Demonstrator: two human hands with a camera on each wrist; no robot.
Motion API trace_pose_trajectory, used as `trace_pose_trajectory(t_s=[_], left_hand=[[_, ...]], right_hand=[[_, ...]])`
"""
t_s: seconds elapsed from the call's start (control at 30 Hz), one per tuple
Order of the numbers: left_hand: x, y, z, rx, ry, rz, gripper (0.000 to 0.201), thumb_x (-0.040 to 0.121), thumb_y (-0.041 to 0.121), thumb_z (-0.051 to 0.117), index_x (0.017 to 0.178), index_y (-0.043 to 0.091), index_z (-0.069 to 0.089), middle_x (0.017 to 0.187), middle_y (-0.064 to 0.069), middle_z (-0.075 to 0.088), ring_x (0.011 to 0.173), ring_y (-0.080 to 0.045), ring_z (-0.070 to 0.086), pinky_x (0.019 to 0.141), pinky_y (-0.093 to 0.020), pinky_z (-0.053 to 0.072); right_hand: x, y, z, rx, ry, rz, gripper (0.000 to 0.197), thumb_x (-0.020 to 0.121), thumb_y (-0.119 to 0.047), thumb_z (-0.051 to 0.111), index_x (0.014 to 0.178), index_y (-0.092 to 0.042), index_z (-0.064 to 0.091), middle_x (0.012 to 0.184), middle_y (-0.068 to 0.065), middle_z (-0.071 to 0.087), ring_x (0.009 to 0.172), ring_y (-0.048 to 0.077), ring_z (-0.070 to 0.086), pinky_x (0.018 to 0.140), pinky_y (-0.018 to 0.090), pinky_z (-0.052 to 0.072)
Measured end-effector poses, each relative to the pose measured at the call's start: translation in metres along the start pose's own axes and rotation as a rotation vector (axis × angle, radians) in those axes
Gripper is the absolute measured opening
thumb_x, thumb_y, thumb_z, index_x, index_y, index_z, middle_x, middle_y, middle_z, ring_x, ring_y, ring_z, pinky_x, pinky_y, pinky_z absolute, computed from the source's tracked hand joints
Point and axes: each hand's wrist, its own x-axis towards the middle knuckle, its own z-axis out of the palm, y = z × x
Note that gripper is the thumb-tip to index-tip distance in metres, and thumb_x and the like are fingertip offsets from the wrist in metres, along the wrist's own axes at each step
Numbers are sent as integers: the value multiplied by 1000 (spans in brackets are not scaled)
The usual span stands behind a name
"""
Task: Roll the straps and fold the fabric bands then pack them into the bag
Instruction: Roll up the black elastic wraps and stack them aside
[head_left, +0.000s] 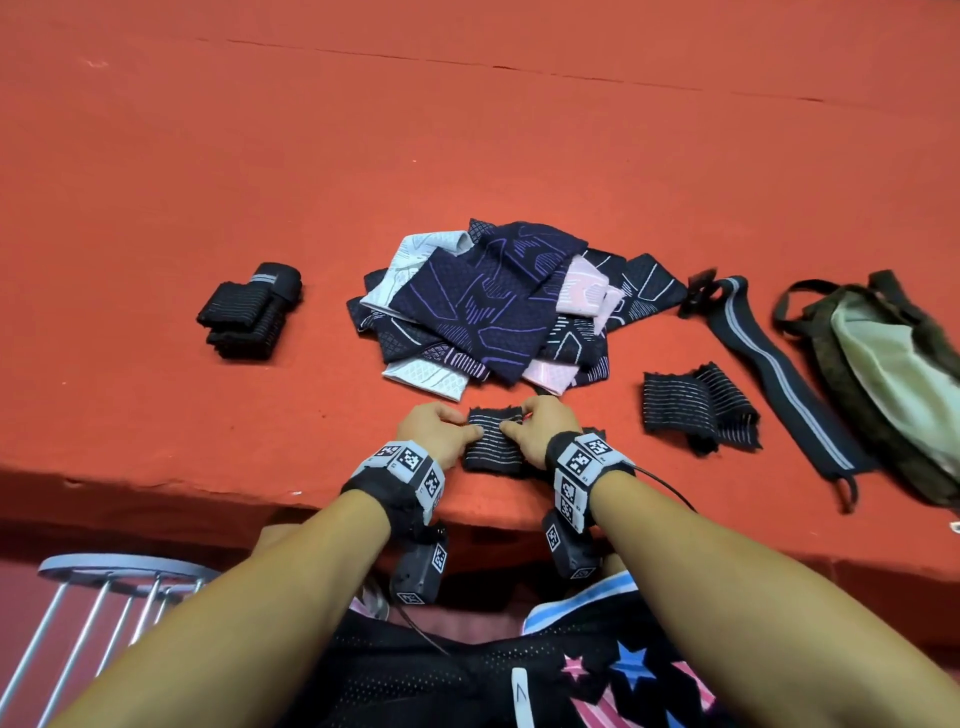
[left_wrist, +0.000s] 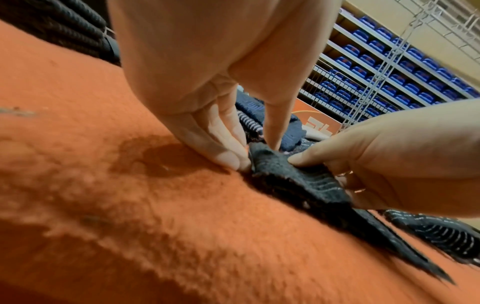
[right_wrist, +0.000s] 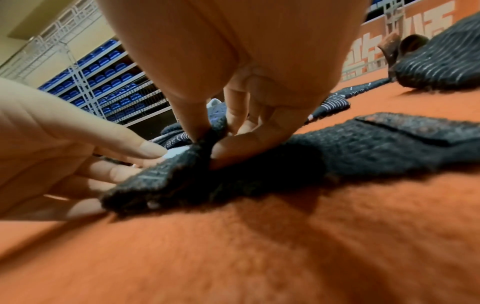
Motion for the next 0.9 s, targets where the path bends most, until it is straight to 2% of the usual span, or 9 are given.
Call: trace_pose_trajectory(t_s=[0.2, 0.33, 0.4, 0.5, 0.6, 0.67, 0.73, 0.83, 0.9], left_hand=[[0, -1, 2, 79, -10, 43, 20, 71, 26, 88, 78, 21, 70, 71, 2, 72, 63, -17, 66, 69, -31, 58], [1, 4, -2, 41, -48, 41, 11, 76, 13, 82, 76, 18, 73, 69, 0, 72, 66, -19, 70, 76, -38, 62], [2, 6, -7, 2, -48, 30, 15, 79, 7, 78, 74, 18, 70, 65, -1, 67, 62, -17, 64, 74, -38, 62], [6, 5, -22, -31, -4, 33, 12, 73, 10, 80, 73, 19, 72, 61, 2, 66, 63, -18, 63, 73, -36, 61], [8, 6, -37, -36, 29, 50, 11, 73, 11, 79, 76, 19, 73, 60, 5, 65, 59, -16, 60, 61, -28, 51], [7, 8, -41, -94, -39, 35, 13, 79, 8, 77, 79, 18, 69, 55, 4, 61, 52, -13, 56, 56, -26, 49], [5, 12, -38, -145, -92, 38, 12, 82, 6, 74, 83, 15, 66, 59, -3, 60, 53, -14, 55, 60, -29, 53], [5, 14, -26, -176, -89, 89, 13, 81, 4, 76, 83, 12, 65, 57, -4, 60, 53, -20, 55, 65, -37, 53], [1, 18, -15, -180, -116, 119, 15, 81, 5, 77, 82, 13, 65, 55, -1, 59, 51, -17, 54, 59, -31, 50]], right_hand=[[-7, 6, 0, -47, 111, 30, 39, 78, -37, 77, 96, -23, 45, 92, -2, 63, 86, 25, 62, 70, 34, 46], [-8, 2, -1, -12, 72, 52, 17, 78, -28, 76, 74, -25, 59, 82, -6, 69, 83, 20, 67, 77, 34, 56], [-4, -2, 3, 8, 44, 57, 17, 79, -28, 76, 67, -26, 64, 79, -7, 71, 80, 17, 69, 78, 34, 58], [0, -15, 14, 76, 4, 20, 12, 79, -26, 77, 69, -25, 70, 73, -4, 73, 73, 16, 71, 75, 34, 61], [-2, -29, 21, 203, -65, -29, 9, 82, -26, 76, 74, -23, 75, 69, -1, 75, 71, 15, 73, 77, 33, 61], [-5, -36, 21, 292, -105, -13, 22, 88, -33, 70, 69, -22, 72, 66, 1, 74, 69, 17, 74, 76, 37, 62], [-7, -40, 18, 374, -149, 38, 36, 94, -44, 60, 71, -18, 70, 67, 4, 72, 67, 21, 73, 72, 41, 63], [-9, -40, 6, 509, -195, 106, 50, 98, -55, 49, 90, -9, 68, 73, 4, 62, 62, 18, 63, 56, 30, 57], [-10, -35, -2, 525, -212, 112, 54, 97, -57, 48, 97, -6, 67, 76, 4, 62, 63, 18, 62, 55, 28, 54]])
